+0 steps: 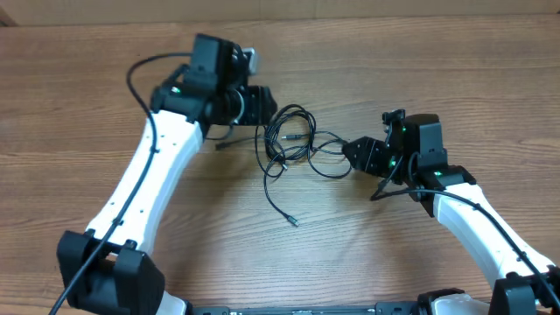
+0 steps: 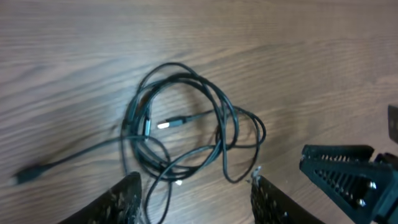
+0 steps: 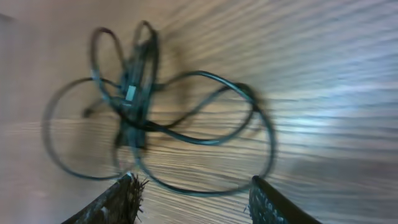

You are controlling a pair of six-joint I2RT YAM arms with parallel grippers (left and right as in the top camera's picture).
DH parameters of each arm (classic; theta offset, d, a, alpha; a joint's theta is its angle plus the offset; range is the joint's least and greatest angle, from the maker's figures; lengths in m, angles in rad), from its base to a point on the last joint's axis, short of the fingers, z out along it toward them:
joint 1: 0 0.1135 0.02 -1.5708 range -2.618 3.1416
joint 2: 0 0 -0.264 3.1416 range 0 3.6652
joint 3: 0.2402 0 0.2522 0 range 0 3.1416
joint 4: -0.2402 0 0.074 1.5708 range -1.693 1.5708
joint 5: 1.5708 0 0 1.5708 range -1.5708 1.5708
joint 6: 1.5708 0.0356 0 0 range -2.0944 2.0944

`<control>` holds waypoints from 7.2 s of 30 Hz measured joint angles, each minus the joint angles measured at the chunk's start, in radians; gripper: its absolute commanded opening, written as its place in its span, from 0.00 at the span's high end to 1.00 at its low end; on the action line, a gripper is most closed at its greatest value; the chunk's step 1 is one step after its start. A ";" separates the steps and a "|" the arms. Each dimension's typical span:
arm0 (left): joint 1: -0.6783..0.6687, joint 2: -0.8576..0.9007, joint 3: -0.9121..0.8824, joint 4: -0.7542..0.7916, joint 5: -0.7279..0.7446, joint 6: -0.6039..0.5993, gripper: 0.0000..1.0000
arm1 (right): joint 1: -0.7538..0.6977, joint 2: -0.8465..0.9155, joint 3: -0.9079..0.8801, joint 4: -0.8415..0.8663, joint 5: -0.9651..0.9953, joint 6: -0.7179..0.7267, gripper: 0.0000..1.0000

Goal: Untangle cables

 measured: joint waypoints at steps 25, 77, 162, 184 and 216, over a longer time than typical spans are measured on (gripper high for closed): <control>-0.159 0.153 -0.174 0.101 -0.178 -0.322 0.51 | 0.010 0.000 0.000 0.194 0.040 -0.204 0.28; 0.184 0.135 -0.175 -0.127 -0.353 -0.340 0.96 | 0.050 0.195 0.308 -0.157 0.455 -0.127 0.96; -0.008 0.037 -0.298 0.135 -0.124 -0.251 0.96 | 0.092 0.127 0.310 -0.093 -0.155 0.006 0.96; 0.444 -0.256 -0.298 0.066 0.014 -0.086 0.81 | -0.282 0.127 0.309 -0.452 0.479 0.002 0.96; 0.248 -0.128 -0.298 -0.014 0.048 -0.073 0.63 | -0.409 0.127 0.764 -0.535 0.451 -0.197 0.96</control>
